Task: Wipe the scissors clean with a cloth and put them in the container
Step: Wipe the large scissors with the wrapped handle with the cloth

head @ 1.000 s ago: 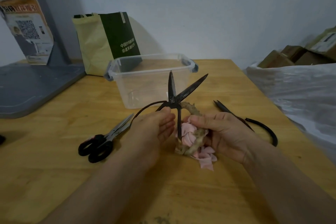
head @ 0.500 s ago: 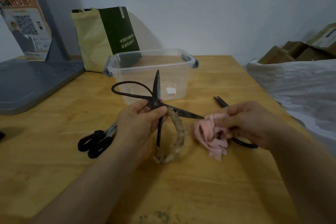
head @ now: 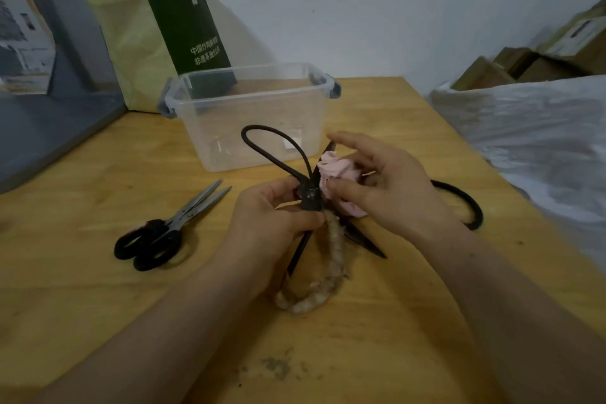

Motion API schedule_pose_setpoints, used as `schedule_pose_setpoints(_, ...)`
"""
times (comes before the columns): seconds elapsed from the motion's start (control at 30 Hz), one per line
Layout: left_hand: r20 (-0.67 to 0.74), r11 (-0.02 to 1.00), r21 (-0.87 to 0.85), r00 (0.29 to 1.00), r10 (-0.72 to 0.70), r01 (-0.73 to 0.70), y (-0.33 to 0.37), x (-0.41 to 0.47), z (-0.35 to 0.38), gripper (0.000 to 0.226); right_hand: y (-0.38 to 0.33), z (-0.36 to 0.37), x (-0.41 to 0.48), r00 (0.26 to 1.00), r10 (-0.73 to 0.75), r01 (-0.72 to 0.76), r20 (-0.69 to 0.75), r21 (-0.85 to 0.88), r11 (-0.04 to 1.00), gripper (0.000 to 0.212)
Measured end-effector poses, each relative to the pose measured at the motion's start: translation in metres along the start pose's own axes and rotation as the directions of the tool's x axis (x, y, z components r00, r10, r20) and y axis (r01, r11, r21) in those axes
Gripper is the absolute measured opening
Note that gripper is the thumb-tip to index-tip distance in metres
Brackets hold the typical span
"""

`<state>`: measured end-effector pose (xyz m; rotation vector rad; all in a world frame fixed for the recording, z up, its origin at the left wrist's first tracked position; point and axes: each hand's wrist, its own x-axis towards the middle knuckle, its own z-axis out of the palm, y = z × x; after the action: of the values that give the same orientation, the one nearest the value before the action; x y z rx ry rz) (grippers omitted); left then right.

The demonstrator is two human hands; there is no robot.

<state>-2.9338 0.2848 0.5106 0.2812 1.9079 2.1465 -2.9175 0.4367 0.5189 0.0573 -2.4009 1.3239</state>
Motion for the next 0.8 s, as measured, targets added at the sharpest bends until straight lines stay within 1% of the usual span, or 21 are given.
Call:
schedule_pose_setpoints(0.07, 0.009, 1.000, 0.007, 1.000, 0.016, -0.016, -0.001, 0.000, 0.000, 0.044, -0.002, 0.001, -0.001, 0.999, -0.040, 0.041, 0.016, -0.088, 0.995, 0.036)
schedule_pose_setpoints(0.13, 0.012, 0.999, 0.021, 1.000, 0.024, -0.024, -0.003, 0.001, -0.001, 0.046, -0.005, 0.004, -0.002, 0.995, -0.054, 0.066, 0.083, -0.143, 0.988, 0.025)
schedule_pose_setpoints(0.23, -0.008, 1.000, -0.004, 1.000, 0.018, -0.018, -0.005, 0.002, -0.002, 0.047, -0.003, 0.005, -0.002, 0.987, -0.057, 0.079, 0.147, -0.147, 0.986, 0.022)
schedule_pose_setpoints(0.3, -0.016, 0.999, -0.020, 1.000, 0.025, -0.025, -0.005, 0.002, -0.001, 0.047, -0.002, 0.006, -0.001, 0.985, -0.098, 0.123, 0.144, -0.174, 0.977, 0.022)
schedule_pose_setpoints(0.4, -0.030, 0.999, -0.018, 0.999, 0.043, -0.043, -0.006, 0.002, 0.002, 0.046, -0.001, 0.009, 0.002, 0.981, -0.189, 0.195, 0.050, -0.171, 0.966, 0.020)
schedule_pose_setpoints(0.43, -0.036, 0.999, -0.015, 0.998, 0.048, -0.048, -0.007, 0.001, 0.002, 0.046, -0.003, 0.010, 0.002, 0.975, -0.218, 0.222, 0.039, -0.199, 0.955, 0.020)
schedule_pose_setpoints(0.5, -0.050, 0.999, -0.003, 0.997, 0.053, -0.053, -0.008, 0.001, 0.002, 0.044, -0.007, 0.011, 0.001, 0.959, -0.262, 0.281, 0.103, -0.283, 0.917, 0.018)
schedule_pose_setpoints(0.57, -0.058, 0.999, 0.004, 0.997, 0.049, -0.049, -0.008, 0.001, 0.001, 0.040, -0.010, 0.011, 0.000, 0.945, -0.252, 0.312, 0.207, -0.353, 0.882, 0.020)
schedule_pose_setpoints(0.6, -0.064, 0.999, 0.006, 0.997, 0.043, -0.043, -0.008, 0.001, 0.001, 0.038, -0.011, 0.012, 0.000, 0.943, -0.240, 0.315, 0.231, -0.383, 0.868, 0.021)
schedule_pose_setpoints(0.7, -0.075, 1.000, -0.003, 0.997, 0.016, -0.017, -0.009, 0.003, 0.002, 0.039, -0.014, 0.013, 0.002, 0.956, -0.194, 0.275, 0.221, -0.438, 0.856, 0.017)
schedule_pose_setpoints(0.8, -0.079, 1.000, -0.005, 0.997, -0.007, 0.006, -0.010, 0.003, 0.004, 0.042, -0.014, 0.013, 0.004, 0.973, -0.140, 0.210, 0.186, -0.441, 0.873, 0.015)
